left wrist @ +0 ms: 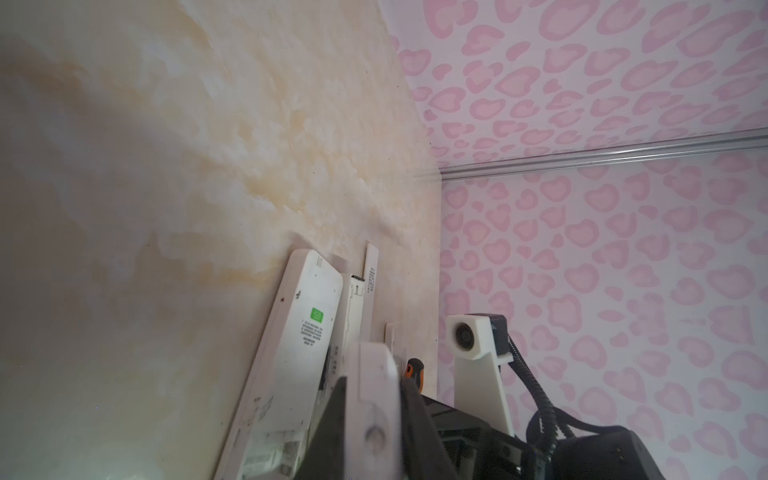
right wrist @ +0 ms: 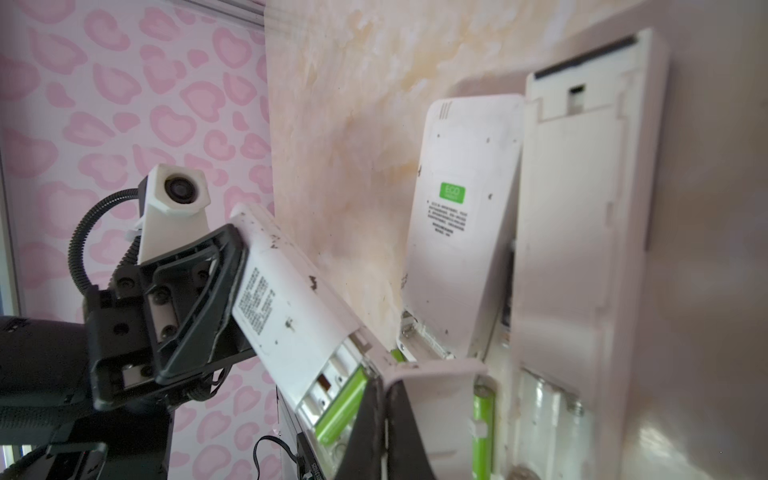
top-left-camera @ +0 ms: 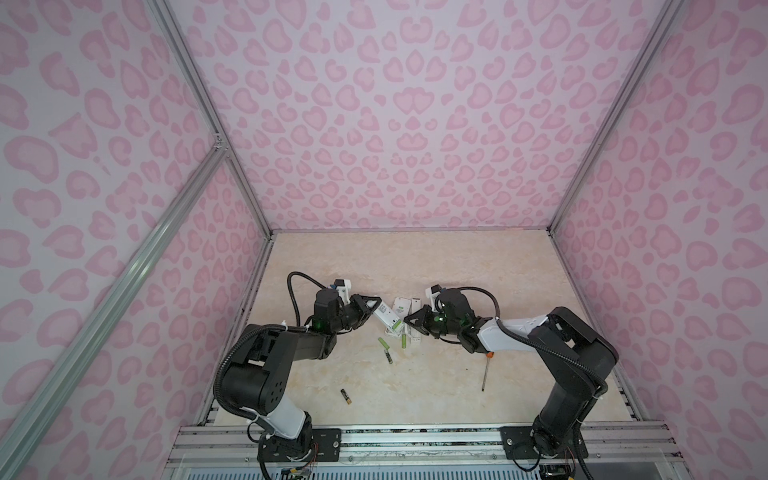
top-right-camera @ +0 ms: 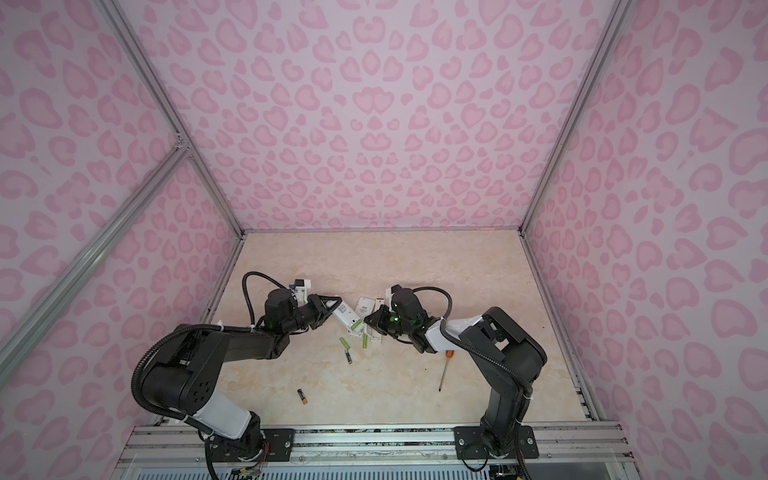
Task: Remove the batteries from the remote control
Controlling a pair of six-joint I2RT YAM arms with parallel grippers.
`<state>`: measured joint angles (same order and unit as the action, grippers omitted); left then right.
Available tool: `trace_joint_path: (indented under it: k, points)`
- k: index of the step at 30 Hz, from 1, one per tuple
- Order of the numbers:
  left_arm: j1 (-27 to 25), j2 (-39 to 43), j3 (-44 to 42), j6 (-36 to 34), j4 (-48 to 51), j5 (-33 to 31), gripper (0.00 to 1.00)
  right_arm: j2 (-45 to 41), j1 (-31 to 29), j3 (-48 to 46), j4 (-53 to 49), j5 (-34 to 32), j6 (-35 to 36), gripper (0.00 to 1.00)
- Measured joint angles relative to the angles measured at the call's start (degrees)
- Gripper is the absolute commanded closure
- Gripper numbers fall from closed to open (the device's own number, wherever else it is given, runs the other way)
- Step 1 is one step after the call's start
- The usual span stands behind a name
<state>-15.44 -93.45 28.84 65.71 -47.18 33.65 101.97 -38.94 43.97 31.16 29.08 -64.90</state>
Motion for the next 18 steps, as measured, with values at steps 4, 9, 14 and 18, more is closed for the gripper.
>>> trace_joint_path:
  k: [4,9,14,18]
  points:
    - [0.0,-1.95,0.13,0.07,-1.11,0.33,0.97,0.11,0.0,0.02,2.01,0.94,0.02,1.0]
    - [0.63,-2.34,0.7,0.2,-2.45,1.7,0.97,-3.54,0.76,0.31,0.0,1.11,1.38,1.0]
    - [2.67,-2.27,1.92,-0.85,-2.43,3.43,0.97,-9.57,1.51,4.15,-14.1,-1.88,9.51,1.0]
    - [4.46,-2.27,2.29,-2.29,-2.12,5.64,0.97,-11.34,0.96,9.03,-31.12,-7.32,19.39,1.0]
